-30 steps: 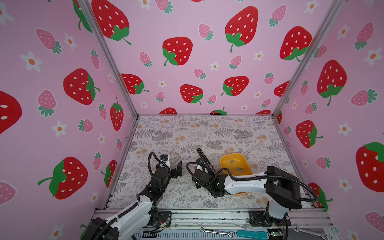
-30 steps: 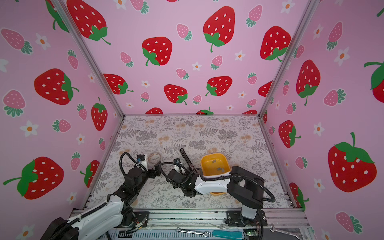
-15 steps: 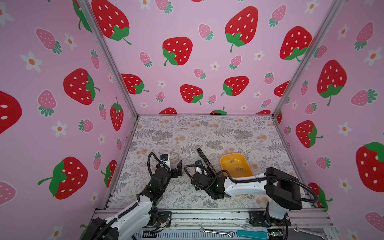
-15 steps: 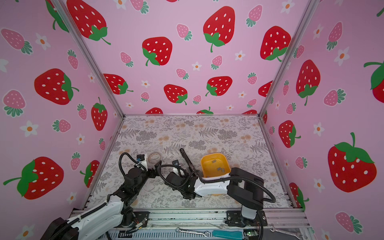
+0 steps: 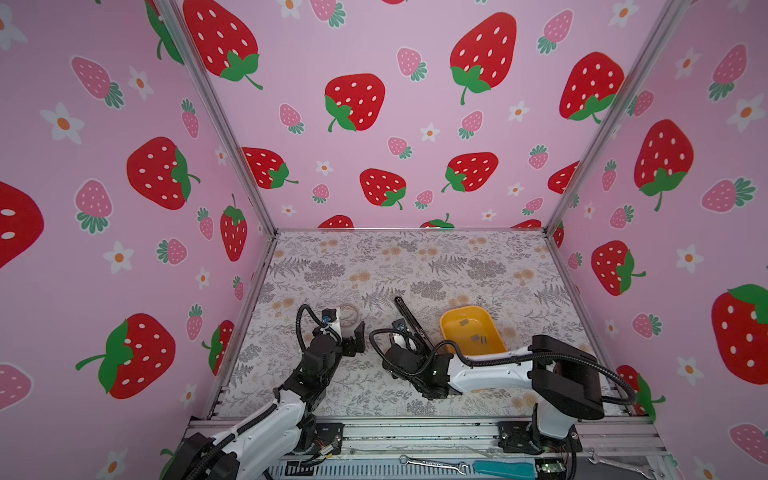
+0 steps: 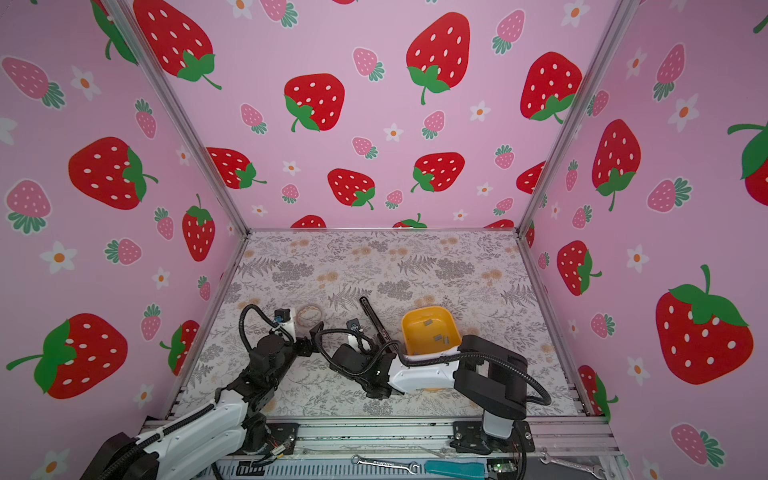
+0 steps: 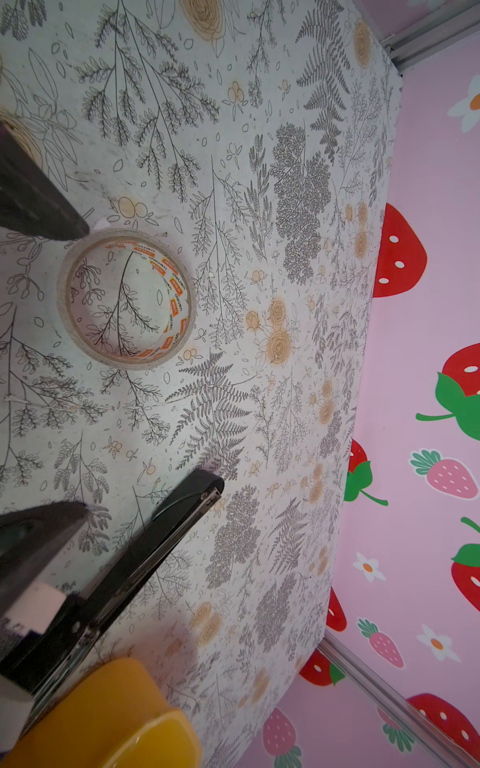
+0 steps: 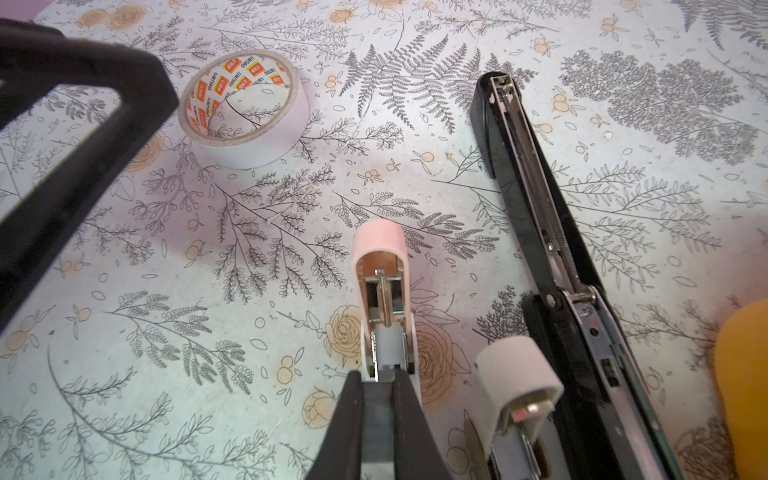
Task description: Load the staples into the stapler
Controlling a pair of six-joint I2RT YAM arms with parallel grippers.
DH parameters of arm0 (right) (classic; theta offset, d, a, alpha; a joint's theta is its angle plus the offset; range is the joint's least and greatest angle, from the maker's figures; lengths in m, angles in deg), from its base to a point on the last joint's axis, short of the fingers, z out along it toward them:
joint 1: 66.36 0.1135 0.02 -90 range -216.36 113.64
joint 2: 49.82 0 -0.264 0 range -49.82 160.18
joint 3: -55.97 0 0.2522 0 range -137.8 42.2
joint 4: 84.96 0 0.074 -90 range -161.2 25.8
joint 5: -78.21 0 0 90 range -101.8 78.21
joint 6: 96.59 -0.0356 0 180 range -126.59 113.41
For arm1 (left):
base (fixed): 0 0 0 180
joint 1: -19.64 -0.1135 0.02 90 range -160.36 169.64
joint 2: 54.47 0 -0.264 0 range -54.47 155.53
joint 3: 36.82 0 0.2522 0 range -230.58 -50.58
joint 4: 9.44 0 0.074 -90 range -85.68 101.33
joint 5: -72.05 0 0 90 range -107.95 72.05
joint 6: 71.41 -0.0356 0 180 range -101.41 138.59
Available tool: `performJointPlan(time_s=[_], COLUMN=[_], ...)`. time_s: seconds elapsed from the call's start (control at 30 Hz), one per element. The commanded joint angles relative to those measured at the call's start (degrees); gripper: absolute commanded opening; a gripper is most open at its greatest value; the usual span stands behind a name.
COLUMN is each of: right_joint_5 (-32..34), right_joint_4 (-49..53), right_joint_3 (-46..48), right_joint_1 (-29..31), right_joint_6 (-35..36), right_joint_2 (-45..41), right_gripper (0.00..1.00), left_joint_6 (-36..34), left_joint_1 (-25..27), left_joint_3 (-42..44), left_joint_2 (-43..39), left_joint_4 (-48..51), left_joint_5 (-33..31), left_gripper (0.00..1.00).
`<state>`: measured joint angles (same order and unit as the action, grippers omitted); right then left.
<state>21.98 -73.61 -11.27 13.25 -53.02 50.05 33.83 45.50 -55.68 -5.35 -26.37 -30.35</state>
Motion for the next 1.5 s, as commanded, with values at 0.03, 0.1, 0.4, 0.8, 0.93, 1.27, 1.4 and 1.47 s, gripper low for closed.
performJointPlan(time_s=[0.03,0.1,0.4,0.8,0.93,1.27,1.4,1.47], right_joint_5=[1.39,1.20,0.95,1.20,1.03,0.06,0.06,0.01], right_joint_4=[-0.85,-1.45,-2.41,-2.40,-2.48,-3.21,-3.21,-3.13], right_joint_3=[1.00,1.18,1.87,2.30,2.78,2.76,2.76,2.67], right_joint_1=[0.37,0.37,0.37,0.11,-0.23,-0.31,-0.26,-0.25], right_joint_6=[0.30,0.59,-0.06,-0.94,-1.42,-0.95,-0.81,-0.79], right_joint_2=[0.68,0.54,1.20,1.99,1.85,2.35,2.25,2.44], right_gripper=[0.00,0.00,0.01,0.02,0.02,0.01,0.02,0.02], left_joint_6=[0.00,-0.03,-0.05,-0.08,-0.06,-0.13,-0.19,-0.05], left_joint_1=[-0.12,-0.12,-0.12,-0.12,-0.12,-0.03,-0.03,-0.05], left_joint_3=[-1.28,-1.42,-1.66,-1.60,-1.62,-1.73,-1.71,-1.75], left_joint_2=[-0.28,-0.01,0.53,0.70,0.76,0.97,0.96,0.97], left_joint_4=[-1.64,-1.76,-1.78,-1.91,-1.86,-1.98,-1.93,-1.98], left_joint_5=[-0.49,-0.45,0.10,0.41,0.52,0.57,0.61,0.63], left_gripper=[0.99,0.99,0.99,0.99,0.99,0.99,0.99,0.99])
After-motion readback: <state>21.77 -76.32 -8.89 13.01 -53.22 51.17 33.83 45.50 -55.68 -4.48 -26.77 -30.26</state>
